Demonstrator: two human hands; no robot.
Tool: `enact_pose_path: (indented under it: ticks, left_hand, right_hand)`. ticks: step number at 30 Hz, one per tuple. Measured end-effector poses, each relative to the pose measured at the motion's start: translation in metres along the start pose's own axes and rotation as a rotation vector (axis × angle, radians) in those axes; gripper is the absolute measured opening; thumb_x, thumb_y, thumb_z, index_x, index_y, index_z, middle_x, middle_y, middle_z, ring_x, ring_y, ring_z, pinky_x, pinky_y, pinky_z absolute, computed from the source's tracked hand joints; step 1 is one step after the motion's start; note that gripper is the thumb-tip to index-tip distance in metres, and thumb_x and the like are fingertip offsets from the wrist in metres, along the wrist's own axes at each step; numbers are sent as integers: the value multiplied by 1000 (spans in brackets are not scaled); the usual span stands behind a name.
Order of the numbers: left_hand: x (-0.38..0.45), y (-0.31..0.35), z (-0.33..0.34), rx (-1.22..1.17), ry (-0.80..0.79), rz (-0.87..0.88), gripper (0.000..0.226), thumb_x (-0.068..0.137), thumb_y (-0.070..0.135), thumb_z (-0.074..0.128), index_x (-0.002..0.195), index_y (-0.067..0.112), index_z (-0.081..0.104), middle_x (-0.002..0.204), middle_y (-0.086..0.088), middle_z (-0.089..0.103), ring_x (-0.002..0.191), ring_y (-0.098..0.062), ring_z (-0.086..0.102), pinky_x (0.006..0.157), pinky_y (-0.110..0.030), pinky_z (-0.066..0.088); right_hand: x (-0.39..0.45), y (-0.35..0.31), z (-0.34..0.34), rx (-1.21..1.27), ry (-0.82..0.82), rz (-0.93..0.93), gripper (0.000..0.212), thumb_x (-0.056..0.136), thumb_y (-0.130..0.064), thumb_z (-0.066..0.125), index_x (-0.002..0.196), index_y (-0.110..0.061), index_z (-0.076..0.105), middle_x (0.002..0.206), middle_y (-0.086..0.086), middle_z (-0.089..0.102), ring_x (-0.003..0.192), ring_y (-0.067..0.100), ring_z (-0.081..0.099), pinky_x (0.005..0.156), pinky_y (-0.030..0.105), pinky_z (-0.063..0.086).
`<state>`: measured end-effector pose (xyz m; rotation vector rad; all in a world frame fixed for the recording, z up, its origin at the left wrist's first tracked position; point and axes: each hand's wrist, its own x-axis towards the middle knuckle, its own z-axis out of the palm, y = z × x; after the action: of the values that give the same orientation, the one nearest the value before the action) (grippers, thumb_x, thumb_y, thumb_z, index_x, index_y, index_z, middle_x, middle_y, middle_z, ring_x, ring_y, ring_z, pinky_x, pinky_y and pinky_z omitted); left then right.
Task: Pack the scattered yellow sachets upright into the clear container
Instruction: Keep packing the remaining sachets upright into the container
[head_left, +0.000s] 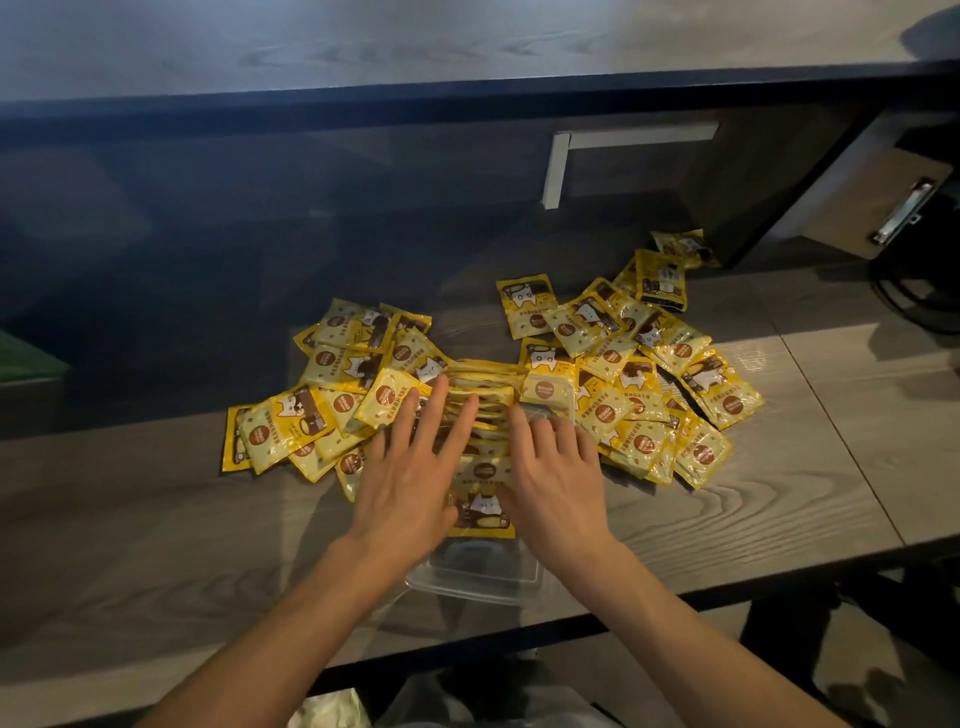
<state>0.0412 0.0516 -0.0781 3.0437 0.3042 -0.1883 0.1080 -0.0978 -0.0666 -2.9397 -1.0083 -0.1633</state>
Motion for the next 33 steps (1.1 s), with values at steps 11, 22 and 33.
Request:
enact_pose_path:
  ticks: [11, 22, 33]
  left_hand:
    - [-5, 10, -6, 28, -2, -40, 138, 78, 25, 81, 141, 28, -41, 163, -10, -26, 144, -32, 28, 105, -41, 41]
    - [-7, 11, -10, 54, -21, -35, 132, 81, 40, 77, 143, 28, -39, 156, -11, -41, 152, -37, -3, 115, -46, 30]
    - [-4, 12, -8, 55, -22, -29, 130, 81, 39, 76, 147, 28, -36, 159, -11, -34, 151, -37, -12, 117, -48, 23]
  right_hand:
    - [1, 1, 10, 22, 18, 54, 87, 61, -56, 81, 129, -10, 51, 106, 11, 63, 104, 35, 59, 105, 61, 35]
    - [2, 0, 14, 11, -22, 54, 107, 58, -62, 80, 141, -8, 40, 107, 13, 64, 106, 36, 60, 107, 66, 29]
    - [0, 5, 16, 50, -7, 42, 110, 58, -66, 77, 146, -12, 35, 106, 11, 62, 104, 35, 59, 105, 62, 34]
